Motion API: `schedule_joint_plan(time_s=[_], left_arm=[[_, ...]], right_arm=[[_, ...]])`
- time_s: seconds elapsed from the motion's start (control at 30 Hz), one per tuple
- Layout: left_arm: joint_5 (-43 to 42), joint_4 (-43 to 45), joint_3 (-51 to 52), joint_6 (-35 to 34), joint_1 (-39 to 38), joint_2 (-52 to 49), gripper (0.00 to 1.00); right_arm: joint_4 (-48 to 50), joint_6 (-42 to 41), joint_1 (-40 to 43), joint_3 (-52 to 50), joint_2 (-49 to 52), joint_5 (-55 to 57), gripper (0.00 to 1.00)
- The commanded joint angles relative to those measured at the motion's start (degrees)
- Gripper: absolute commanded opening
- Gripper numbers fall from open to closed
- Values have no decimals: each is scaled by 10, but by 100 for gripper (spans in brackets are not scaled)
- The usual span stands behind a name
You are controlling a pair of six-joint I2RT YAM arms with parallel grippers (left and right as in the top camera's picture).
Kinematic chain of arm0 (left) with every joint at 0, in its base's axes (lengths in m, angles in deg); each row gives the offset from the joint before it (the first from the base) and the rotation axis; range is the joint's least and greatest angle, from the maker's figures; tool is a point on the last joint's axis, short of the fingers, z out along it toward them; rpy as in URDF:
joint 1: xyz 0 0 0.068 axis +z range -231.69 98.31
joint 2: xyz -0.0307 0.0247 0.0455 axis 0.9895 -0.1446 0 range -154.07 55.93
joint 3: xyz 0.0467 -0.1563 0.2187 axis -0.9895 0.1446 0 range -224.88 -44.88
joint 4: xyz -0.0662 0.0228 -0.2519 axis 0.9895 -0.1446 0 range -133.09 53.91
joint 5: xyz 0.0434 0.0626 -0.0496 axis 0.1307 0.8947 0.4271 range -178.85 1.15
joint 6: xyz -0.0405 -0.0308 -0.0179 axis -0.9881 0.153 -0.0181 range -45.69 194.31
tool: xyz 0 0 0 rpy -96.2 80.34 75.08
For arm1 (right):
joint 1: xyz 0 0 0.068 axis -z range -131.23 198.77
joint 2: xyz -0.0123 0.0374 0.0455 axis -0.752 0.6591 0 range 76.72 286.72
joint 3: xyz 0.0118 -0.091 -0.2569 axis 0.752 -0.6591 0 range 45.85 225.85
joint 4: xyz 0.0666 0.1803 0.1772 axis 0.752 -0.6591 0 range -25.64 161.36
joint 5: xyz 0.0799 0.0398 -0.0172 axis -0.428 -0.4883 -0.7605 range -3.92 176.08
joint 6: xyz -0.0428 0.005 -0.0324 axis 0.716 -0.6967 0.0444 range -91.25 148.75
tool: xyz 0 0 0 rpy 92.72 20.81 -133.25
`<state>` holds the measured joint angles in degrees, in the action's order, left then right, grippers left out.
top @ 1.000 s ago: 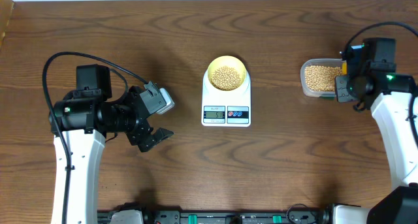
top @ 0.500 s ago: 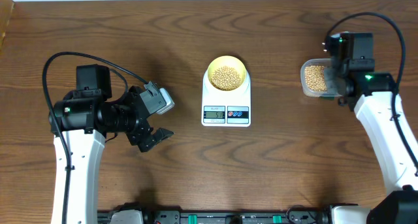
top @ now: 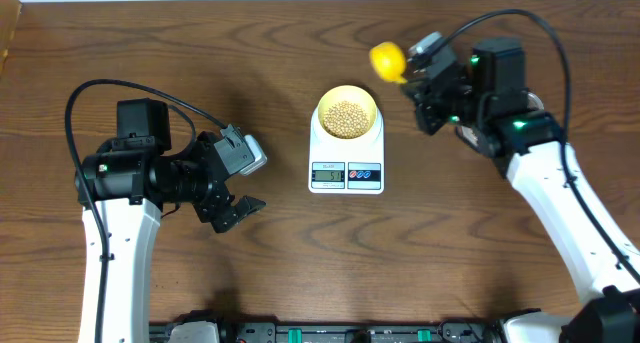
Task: Scoop item into bowl and weigh 50g on scale
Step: 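Lift the scoop and carry it left over the yellow bowl, then tilt the scoop over the bowl with the right gripper to pour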
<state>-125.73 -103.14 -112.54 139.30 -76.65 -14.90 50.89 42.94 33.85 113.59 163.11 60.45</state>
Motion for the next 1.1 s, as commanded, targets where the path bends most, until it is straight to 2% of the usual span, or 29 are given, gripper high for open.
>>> schedule_joint_plan(time_s=[0.0,0.23,0.5,1.07], left_arm=[[3,-1,5,10,-1,2,98],[3,-1,5,10,-1,2,98],[3,-1,5,10,-1,2,98],[3,-1,5,10,-1,2,98]], right_arm=[[2,-8,-23,0,32,-30,1],[8,13,-52,0,85,-22,1],[18,71,-82,0,115,56,1],[19,104,-101,0,156,103,1]])
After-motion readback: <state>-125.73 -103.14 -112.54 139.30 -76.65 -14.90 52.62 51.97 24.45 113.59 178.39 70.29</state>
